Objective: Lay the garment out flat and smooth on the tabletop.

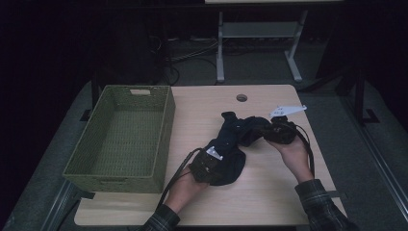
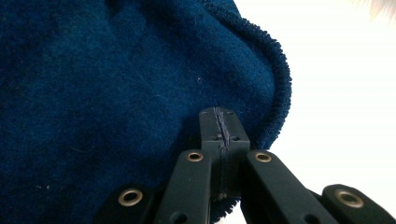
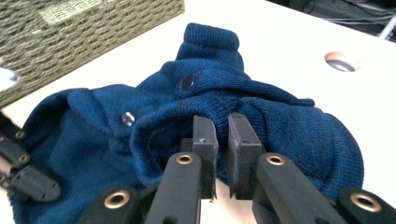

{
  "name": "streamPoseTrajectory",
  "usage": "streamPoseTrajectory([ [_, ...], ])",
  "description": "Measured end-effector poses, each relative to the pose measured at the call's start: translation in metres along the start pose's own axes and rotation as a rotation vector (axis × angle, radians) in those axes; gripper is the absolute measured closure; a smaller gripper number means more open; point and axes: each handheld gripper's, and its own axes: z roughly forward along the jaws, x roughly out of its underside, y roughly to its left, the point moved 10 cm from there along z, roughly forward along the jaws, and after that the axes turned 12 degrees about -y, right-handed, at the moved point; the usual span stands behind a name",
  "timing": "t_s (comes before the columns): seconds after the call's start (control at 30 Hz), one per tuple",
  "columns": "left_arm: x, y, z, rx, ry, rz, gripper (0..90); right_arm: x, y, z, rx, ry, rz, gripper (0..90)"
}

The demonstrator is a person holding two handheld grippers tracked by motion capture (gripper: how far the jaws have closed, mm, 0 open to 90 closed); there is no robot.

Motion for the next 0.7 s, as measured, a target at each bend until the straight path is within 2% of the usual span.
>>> streamPoseTrajectory([
  [0.33,0.000,0.000,0.000,0.004,-0.003,-0.008,90.0,-0.022,-0.010,0.018,0.014,0.001,-0.017,83.3],
  [0.43,0.000,0.000,0.000,0.002,0.003,0.001,90.0,-0.028,-0.014,0.023,0.021,0.005,-0.017,83.3],
  [0.7,0.000,0.000,0.000,0.003,0.005,-0.002,90.0,-0.042,-0.033,0.038,0.049,0.005,-0.001,83.3],
])
